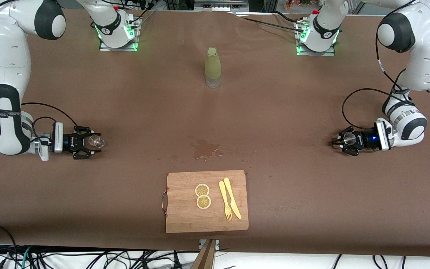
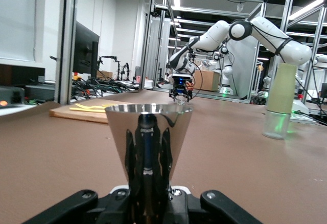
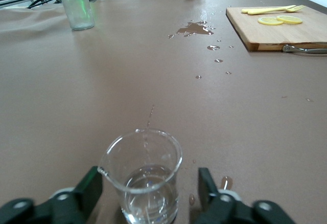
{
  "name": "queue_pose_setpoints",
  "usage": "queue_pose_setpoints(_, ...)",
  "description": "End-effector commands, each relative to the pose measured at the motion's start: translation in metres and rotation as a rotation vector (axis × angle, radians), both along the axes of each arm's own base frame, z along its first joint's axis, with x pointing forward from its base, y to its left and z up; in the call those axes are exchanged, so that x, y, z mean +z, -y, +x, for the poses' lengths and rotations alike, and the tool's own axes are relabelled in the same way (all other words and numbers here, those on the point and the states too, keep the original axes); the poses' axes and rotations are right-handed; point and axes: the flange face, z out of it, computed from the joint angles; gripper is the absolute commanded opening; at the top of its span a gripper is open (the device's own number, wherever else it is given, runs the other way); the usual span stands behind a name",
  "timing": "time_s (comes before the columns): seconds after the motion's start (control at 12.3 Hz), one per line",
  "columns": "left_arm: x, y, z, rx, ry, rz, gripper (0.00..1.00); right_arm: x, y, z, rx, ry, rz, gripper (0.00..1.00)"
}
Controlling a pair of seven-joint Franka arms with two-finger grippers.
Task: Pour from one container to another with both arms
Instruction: 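Lower the beaker and jigger onto the table and open both grippers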
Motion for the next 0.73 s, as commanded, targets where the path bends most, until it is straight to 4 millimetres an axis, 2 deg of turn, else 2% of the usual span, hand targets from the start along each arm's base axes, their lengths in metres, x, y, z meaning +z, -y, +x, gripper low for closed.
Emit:
queue_pose_setpoints(0.0,-0.01,0.007,-0.01,-0.037,0.007,-0.005,0.0,0.003,0.023,-0.004,0.013,-0.005,-0.018,1.0)
queue_pose_setpoints(0.16,-0.01,0.007,-0.012,-0.05,0.003,0.001,0.0,0.017,0.048,-0.011,0.013,-0.022,-0.048,1.0)
queue_pose_setpoints(0.24,-0.01,0.008,-0.011,-0.051,0.002,0.001,0.0,0.032,0.062,-0.013,0.013,-0.023,-0.078,1.0)
queue_pose_setpoints(0.4,-0.009,0.008,-0.011,-0.051,0.007,-0.001,0.29,0.075,0.082,-0.013,0.014,-0.07,-0.18,1.0)
queue_pose_setpoints(0.49,-0.01,0.008,-0.011,-0.052,0.021,0.0,0.99,0.103,0.087,-0.011,0.01,-0.091,-0.246,1.0)
queue_pose_setpoints(0.65,-0.01,0.007,-0.011,-0.052,0.019,0.0,1.0,0.153,0.086,-0.008,-0.054,-0.17,-0.356,1.0)
